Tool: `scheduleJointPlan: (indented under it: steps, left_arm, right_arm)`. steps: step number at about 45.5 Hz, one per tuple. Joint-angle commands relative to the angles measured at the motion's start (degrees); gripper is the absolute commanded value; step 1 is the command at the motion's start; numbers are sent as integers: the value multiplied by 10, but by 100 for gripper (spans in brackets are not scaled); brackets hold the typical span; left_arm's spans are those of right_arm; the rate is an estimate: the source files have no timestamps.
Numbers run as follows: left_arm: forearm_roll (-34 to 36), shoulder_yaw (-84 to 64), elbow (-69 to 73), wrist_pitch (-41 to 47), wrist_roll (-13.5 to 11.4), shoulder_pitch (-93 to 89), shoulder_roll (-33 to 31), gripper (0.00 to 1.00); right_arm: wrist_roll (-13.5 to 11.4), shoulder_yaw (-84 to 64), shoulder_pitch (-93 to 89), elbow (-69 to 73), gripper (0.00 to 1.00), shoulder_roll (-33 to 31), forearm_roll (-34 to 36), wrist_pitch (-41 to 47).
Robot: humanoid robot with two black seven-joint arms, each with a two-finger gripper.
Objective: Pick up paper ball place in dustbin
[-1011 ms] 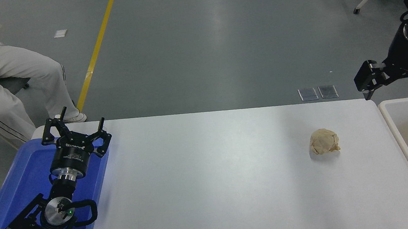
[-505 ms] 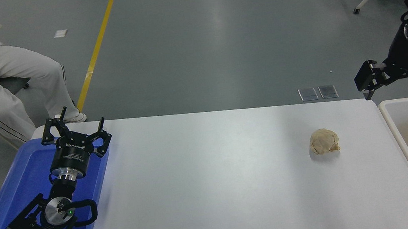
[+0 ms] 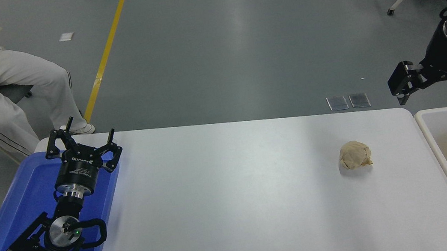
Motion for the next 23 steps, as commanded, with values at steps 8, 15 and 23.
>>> scheduleJointPlan:
  steps: [8, 15, 23]
  left_arm:
    - [0, 0, 0, 0, 0, 0, 0, 100]
    - [0, 0, 0, 0, 0, 0, 0, 100]
    - [0, 0, 0, 0, 0, 0, 0, 100]
  right_arm:
    - [0, 20, 10, 0, 100, 7, 7, 0]
    - [0, 43, 12, 0, 100, 7, 8, 0]
    - [0, 37, 15, 0, 100, 6, 7, 0]
